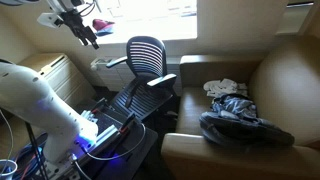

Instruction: Move the bag from the brown chair to the black chair

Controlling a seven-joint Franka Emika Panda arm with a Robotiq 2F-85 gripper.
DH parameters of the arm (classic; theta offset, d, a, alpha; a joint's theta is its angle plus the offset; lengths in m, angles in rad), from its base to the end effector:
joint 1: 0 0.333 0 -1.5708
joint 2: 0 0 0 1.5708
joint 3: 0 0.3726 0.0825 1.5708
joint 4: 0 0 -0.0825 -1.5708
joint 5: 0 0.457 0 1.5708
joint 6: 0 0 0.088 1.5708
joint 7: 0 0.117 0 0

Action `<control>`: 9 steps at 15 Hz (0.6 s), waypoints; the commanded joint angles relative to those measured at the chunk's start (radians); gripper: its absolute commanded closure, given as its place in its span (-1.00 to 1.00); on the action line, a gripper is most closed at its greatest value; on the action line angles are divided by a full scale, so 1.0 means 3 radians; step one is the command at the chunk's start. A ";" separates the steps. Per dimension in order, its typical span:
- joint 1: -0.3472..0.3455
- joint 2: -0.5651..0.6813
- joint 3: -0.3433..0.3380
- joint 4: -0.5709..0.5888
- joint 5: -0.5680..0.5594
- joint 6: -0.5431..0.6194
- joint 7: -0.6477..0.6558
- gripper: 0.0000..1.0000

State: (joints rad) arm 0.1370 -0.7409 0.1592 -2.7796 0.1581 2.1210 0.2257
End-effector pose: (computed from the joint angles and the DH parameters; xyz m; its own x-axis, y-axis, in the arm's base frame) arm 0.3368 0.1061 0.4187 0.9966 -0.0457 0.0690 -0.0423 -0.9978 -0.0503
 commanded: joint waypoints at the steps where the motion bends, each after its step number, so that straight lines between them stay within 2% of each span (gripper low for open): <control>1: -0.0010 0.0000 0.0007 -0.0003 0.0005 -0.0014 -0.0007 -1.00; 2: -0.0299 0.0248 -0.0105 -0.0002 -0.0053 0.0163 0.0136 -1.00; 3: -0.0420 0.0336 -0.0256 0.0001 -0.0120 0.0213 0.0055 -1.00; 6: -0.0794 0.0350 -0.0543 -0.0002 -0.0281 -0.0020 0.0104 -1.00; 9: -0.1206 0.0540 -0.0867 -0.0002 -0.0426 0.0021 0.0123 -1.00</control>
State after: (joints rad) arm -0.1214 -0.6316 -0.0387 -2.7816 0.0592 2.1298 0.2652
